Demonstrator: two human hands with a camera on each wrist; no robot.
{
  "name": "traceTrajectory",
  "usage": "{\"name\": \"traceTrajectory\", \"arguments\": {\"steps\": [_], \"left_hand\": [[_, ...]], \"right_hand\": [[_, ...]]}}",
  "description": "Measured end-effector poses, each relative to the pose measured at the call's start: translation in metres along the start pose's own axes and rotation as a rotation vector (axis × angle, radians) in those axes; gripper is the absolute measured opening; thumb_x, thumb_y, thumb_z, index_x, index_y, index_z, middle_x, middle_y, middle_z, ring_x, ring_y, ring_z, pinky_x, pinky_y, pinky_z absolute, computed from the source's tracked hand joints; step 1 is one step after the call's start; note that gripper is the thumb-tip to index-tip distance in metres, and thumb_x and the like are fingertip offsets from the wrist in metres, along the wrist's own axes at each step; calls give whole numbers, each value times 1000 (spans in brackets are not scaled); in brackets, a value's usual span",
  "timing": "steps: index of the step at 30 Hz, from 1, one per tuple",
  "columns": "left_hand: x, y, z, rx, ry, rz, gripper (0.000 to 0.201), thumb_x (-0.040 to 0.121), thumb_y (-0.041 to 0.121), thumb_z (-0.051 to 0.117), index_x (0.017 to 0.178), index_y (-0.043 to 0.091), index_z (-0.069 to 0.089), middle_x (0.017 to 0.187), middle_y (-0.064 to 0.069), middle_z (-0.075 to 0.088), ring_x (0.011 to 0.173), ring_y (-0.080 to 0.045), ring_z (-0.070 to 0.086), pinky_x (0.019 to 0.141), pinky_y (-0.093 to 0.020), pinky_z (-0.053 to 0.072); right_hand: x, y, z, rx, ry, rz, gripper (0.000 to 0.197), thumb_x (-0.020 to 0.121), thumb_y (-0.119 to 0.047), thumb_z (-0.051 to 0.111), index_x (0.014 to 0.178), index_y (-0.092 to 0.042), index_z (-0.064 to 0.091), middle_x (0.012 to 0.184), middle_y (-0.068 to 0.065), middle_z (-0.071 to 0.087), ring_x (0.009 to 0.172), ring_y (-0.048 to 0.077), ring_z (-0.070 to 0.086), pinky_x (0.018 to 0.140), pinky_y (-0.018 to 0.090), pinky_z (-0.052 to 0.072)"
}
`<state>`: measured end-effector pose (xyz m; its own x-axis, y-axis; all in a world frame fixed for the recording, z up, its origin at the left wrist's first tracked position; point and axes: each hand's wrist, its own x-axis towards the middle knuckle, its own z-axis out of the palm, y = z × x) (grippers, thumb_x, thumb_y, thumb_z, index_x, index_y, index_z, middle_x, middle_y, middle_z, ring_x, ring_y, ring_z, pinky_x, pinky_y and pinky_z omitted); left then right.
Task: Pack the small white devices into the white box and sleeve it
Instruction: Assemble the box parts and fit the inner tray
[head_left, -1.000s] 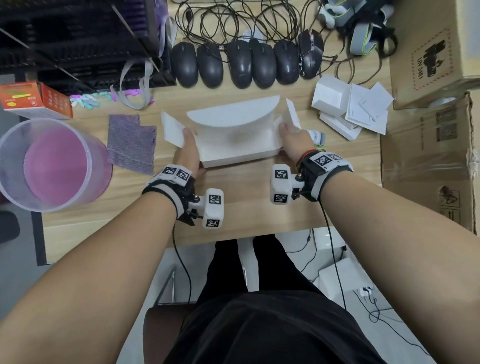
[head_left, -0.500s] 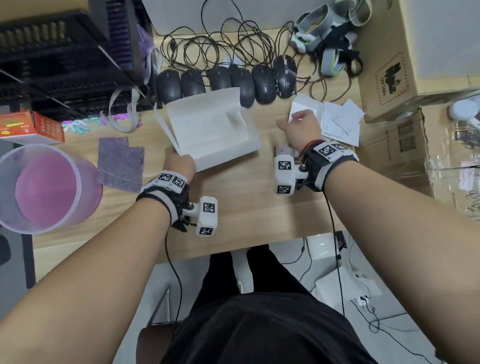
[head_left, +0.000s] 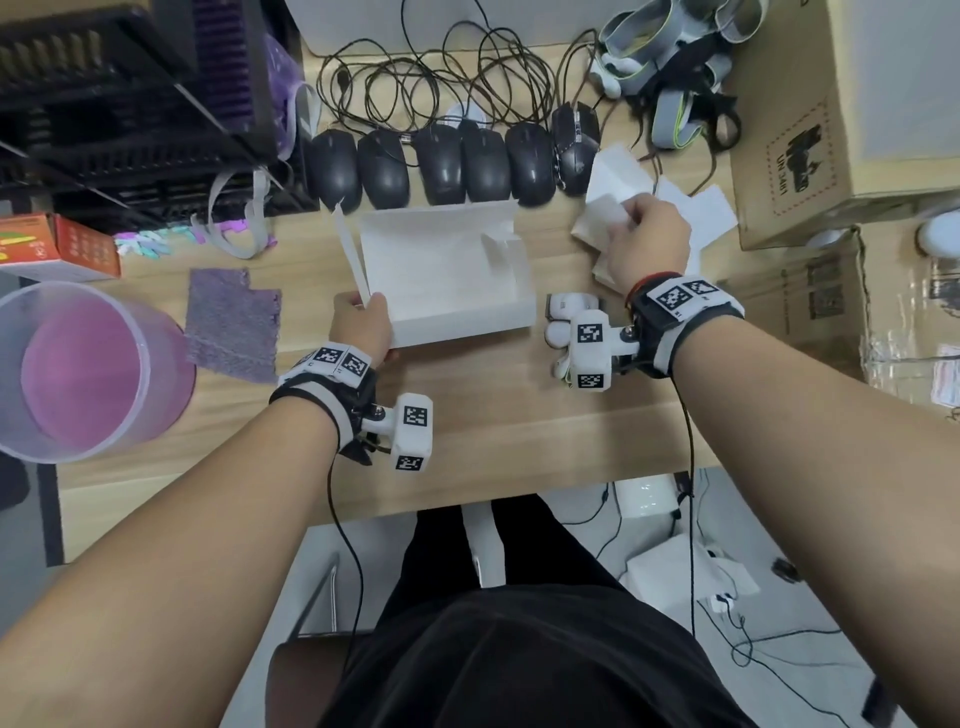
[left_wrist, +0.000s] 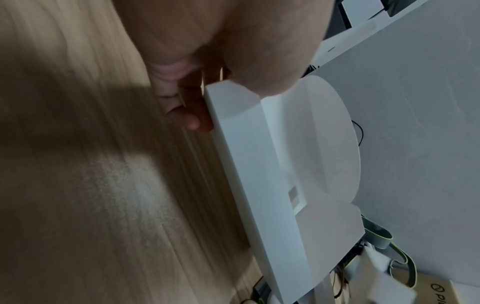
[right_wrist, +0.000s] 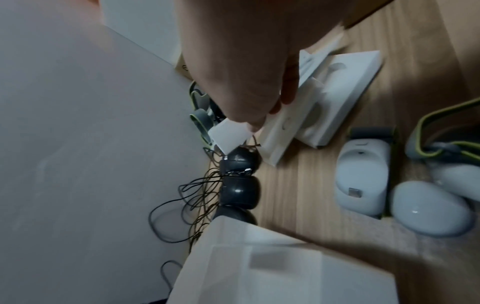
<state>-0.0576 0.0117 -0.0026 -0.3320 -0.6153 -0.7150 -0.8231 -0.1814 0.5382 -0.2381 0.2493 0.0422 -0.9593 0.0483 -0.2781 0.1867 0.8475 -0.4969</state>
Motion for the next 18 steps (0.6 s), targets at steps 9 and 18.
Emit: {"name": "traceTrajectory", "arguments": {"steps": [9, 18], "left_hand": [[-3, 2, -5, 46, -37, 27, 23, 94, 43, 43, 94, 22, 53, 106, -13, 66, 96, -37, 67, 89, -56, 57], [-12, -2, -13, 25, -98, 119, 50, 92, 61, 46, 115, 16, 53, 114, -8, 63, 104, -34, 65, 91, -52, 56]], "right_hand": [[-28, -33, -4, 66, -128, -409, 14, 90, -34, 63, 89, -22, 71, 87, 1, 66, 83, 20, 55, 73, 34, 46], [-84, -102, -8, 337, -200, -874, 29, 100, -25, 54, 81, -3, 55, 75, 7, 49, 68, 16, 44, 63, 25, 37]]}}
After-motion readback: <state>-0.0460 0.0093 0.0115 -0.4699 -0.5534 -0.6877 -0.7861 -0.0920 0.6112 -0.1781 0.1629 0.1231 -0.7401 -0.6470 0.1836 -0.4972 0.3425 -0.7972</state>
